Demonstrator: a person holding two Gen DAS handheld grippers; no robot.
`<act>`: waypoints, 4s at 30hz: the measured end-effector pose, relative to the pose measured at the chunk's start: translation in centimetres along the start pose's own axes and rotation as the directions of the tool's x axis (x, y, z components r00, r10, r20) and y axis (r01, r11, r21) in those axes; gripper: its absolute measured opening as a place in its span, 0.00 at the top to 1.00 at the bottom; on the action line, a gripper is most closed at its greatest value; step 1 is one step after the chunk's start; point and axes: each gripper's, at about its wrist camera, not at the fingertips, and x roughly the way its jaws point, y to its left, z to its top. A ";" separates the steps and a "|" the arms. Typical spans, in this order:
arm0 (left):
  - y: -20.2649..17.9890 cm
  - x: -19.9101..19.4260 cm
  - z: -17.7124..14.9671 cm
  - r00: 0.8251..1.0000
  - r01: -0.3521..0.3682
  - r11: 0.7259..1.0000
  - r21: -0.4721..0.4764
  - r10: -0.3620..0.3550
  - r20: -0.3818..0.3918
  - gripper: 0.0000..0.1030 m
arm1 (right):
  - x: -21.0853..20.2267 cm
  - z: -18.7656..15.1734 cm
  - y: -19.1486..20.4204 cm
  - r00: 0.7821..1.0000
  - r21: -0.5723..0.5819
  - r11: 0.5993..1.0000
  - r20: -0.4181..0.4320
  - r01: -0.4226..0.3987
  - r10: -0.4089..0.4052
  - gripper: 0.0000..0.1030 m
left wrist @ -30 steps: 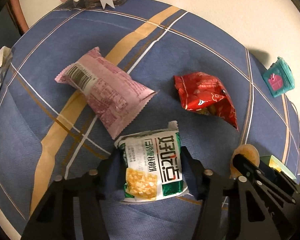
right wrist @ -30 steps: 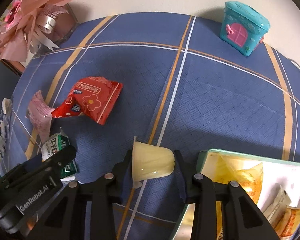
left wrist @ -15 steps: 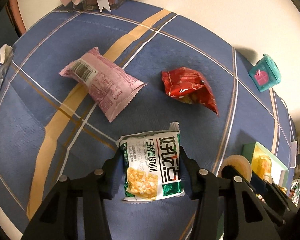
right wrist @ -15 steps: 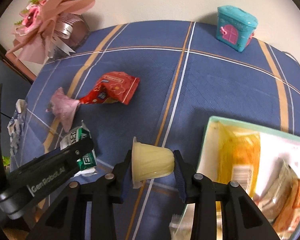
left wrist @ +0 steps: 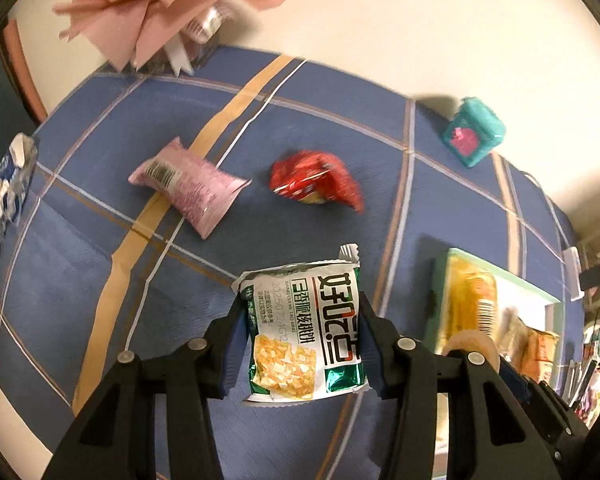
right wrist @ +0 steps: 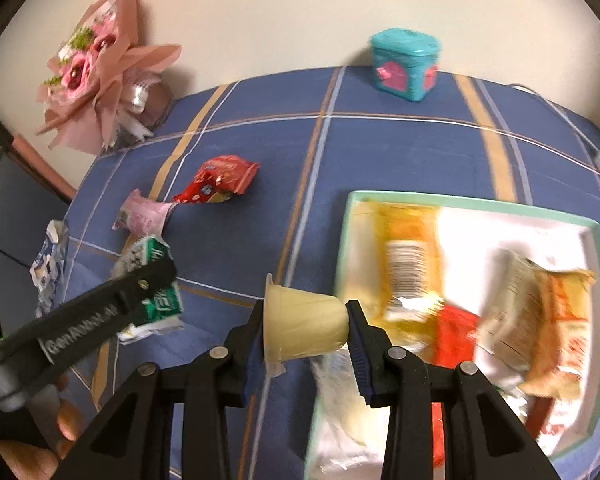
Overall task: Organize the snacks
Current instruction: 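Carry both snacks into the white tray and open both tools, then move both open tools back toward the pink and red packets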
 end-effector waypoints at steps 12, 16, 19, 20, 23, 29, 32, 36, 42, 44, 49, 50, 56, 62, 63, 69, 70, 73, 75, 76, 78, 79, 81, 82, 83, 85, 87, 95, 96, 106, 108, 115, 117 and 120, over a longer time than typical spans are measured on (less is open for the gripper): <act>-4.5 -2.5 -1.2 0.997 0.062 0.994 0.092 -0.066 0.037 0.50 | -6.3 -0.6 -7.3 0.993 0.144 0.989 0.100 0.043 -0.058 0.61; -6.6 -2.7 -1.9 0.996 0.079 0.989 0.125 -0.084 0.031 0.50 | -7.6 -0.5 -9.5 0.988 0.174 0.982 0.123 0.070 -0.092 0.61; -8.5 -2.8 -2.7 0.995 0.086 0.984 0.157 -0.091 0.026 0.50 | -8.2 -0.7 -11.3 0.986 0.201 0.976 0.127 0.084 -0.111 0.61; -9.2 -2.8 -3.0 0.995 0.090 0.982 0.166 -0.095 0.022 0.50 | -8.4 -0.8 -11.9 0.985 0.211 0.974 0.128 0.086 -0.115 0.61; -10.9 -2.7 -3.8 0.994 0.105 0.976 0.190 -0.109 0.014 0.50 | -9.0 -1.1 -13.9 0.983 0.245 0.965 0.129 0.092 -0.127 0.61; -14.0 -2.7 -5.2 0.991 0.127 0.964 0.234 -0.131 0.002 0.50 | -9.8 -1.5 -17.0 0.982 0.294 0.951 0.128 0.099 -0.142 0.61; -15.1 -2.5 -5.6 0.991 0.131 0.959 0.250 -0.134 -0.005 0.50 | -10.2 -1.8 -18.3 0.981 0.313 0.944 0.127 0.101 -0.147 0.61; -16.2 -2.3 -6.2 0.991 0.129 0.952 0.276 -0.131 -0.012 0.50 | -10.5 -2.0 -19.4 0.979 0.327 0.938 0.124 0.116 -0.165 0.61; -17.8 -2.1 -6.6 0.991 0.125 0.940 0.318 -0.132 0.000 0.50 | -10.2 -2.1 -20.4 0.979 0.340 0.932 0.110 0.126 -0.172 0.61; -18.4 -2.0 -6.7 0.992 0.115 0.935 0.336 -0.125 0.009 0.50 | -9.8 -2.1 -20.6 0.982 0.346 0.931 0.103 0.116 -0.160 0.61; -19.4 -1.2 -7.0 0.994 0.095 0.925 0.369 -0.105 0.006 0.50 | -9.0 -1.9 -20.7 0.982 0.341 0.932 0.093 0.122 -0.162 0.61; -19.6 -1.0 -7.0 0.995 0.092 0.922 0.376 -0.102 0.006 0.50 | -8.9 -1.9 -20.7 0.983 0.342 0.932 0.090 0.118 -0.158 0.61; -20.5 0.6 -7.1 0.996 0.086 0.914 0.396 -0.091 -0.006 0.50 | -7.8 -1.6 -21.1 0.985 0.346 0.930 0.072 0.123 -0.157 0.61; -21.2 2.0 -6.7 0.997 0.080 0.911 0.404 -0.081 -0.013 0.50 | -6.6 -1.1 -21.7 0.986 0.342 0.931 0.056 0.130 -0.158 0.61; -21.3 2.2 -6.6 0.996 0.084 0.911 0.405 -0.085 -0.017 0.50 | -6.3 -1.0 -21.7 0.986 0.339 0.932 0.052 0.131 -0.158 0.61; -22.0 3.2 -6.1 0.996 0.088 0.908 0.409 -0.088 -0.020 0.50 | -4.8 -0.5 -22.4 0.988 0.342 0.930 0.032 0.132 -0.151 0.61; -22.1 3.4 -6.1 0.996 0.086 0.907 0.411 -0.087 -0.018 0.50 | -4.6 -0.5 -22.5 0.988 0.343 0.930 0.029 0.133 -0.152 0.61; -22.4 3.9 -5.9 0.995 0.093 0.907 0.412 -0.092 -0.022 0.50 | -3.8 -0.4 -22.8 0.987 0.345 0.927 0.017 0.143 -0.159 0.61; -22.4 4.3 -5.8 0.995 0.095 0.908 0.408 -0.092 -0.027 0.50 | -3.3 -0.5 -22.8 0.987 0.344 0.927 0.008 0.150 -0.162 0.61; -22.4 4.5 -5.8 0.995 0.094 0.909 0.407 -0.091 -0.028 0.50 | -2.9 -0.5 -22.9 0.987 0.342 0.927 0.001 0.152 -0.162 0.61; -22.5 4.9 -5.9 0.996 0.093 0.906 0.412 -0.087 -0.033 0.50 | -2.4 -0.6 -22.8 0.987 0.341 0.928 -0.006 0.153 -0.160 0.61; -22.6 5.0 -6.0 0.996 0.093 0.906 0.413 -0.087 -0.034 0.50 | -2.1 -0.7 -22.8 0.987 0.341 0.928 -0.011 0.153 -0.159 0.61; -22.7 5.2 -6.1 0.995 0.096 0.905 0.415 -0.088 -0.039 0.50 | -1.8 -0.7 -22.8 0.988 0.341 0.928 -0.011 0.151 -0.157 0.61; -22.7 5.3 -6.1 0.995 0.096 0.905 0.415 -0.088 -0.040 0.50 | -1.7 -0.8 -22.7 0.987 0.339 0.929 -0.009 0.151 -0.158 0.61; -22.8 5.3 -6.1 0.996 0.094 0.906 0.414 -0.086 -0.039 0.50 | -1.6 -0.8 -22.6 0.987 0.334 0.930 -0.009 0.154 -0.161 0.61; -22.8 5.4 -6.1 0.995 0.097 0.907 0.410 -0.086 -0.043 0.50 | -1.6 -0.8 -22.5 0.987 0.331 0.930 -0.010 0.157 -0.163 0.61; -22.7 5.4 -6.1 0.995 0.097 0.909 0.405 -0.085 -0.047 0.49 | -1.6 -0.8 -22.6 0.987 0.334 0.930 -0.011 0.156 -0.161 0.60; -22.5 5.2 -5.9 0.995 0.095 0.913 0.396 -0.082 -0.049 0.42 | -1.9 -0.9 -22.8 0.986 0.340 0.926 -0.013 0.162 -0.168 0.44; -22.4 5.1 -5.9 0.995 0.095 0.913 0.397 -0.082 -0.050 0.42 | -2.0 -0.9 -22.8 0.985 0.341 0.926 -0.013 0.164 -0.169 0.43; -21.9 4.5 -5.5 0.997 0.080 0.923 0.377 -0.068 -0.046 0.24 | -2.4 -0.9 -23.2 0.980 0.350 0.918 -0.008 0.187 -0.196 0.20; -21.7 4.5 -5.4 0.997 0.075 0.927 0.368 -0.063 -0.044 0.20 | -2.5 -0.9 -23.4 0.979 0.357 0.914 -0.004 0.190 -0.202 0.16; -21.0 4.4 -4.8 0.998 0.065 0.939 0.339 -0.059 -0.029 0.10 | -2.7 -0.9 -23.7 0.975 0.367 0.908 0.013 0.202 -0.222 0.01; -20.7 4.3 -4.5 0.999 0.051 0.943 0.330 -0.050 -0.010 0.02 | -2.9 -0.8 -23.9 0.977 0.379 0.906 0.028 0.186 -0.212 0.00; -20.4 4.2 -4.4 0.999 0.031 0.947 0.321 -0.034 0.004 0.01 | -3.1 -0.7 -23.7 0.979 0.385 0.907 0.042 0.169 -0.200 0.00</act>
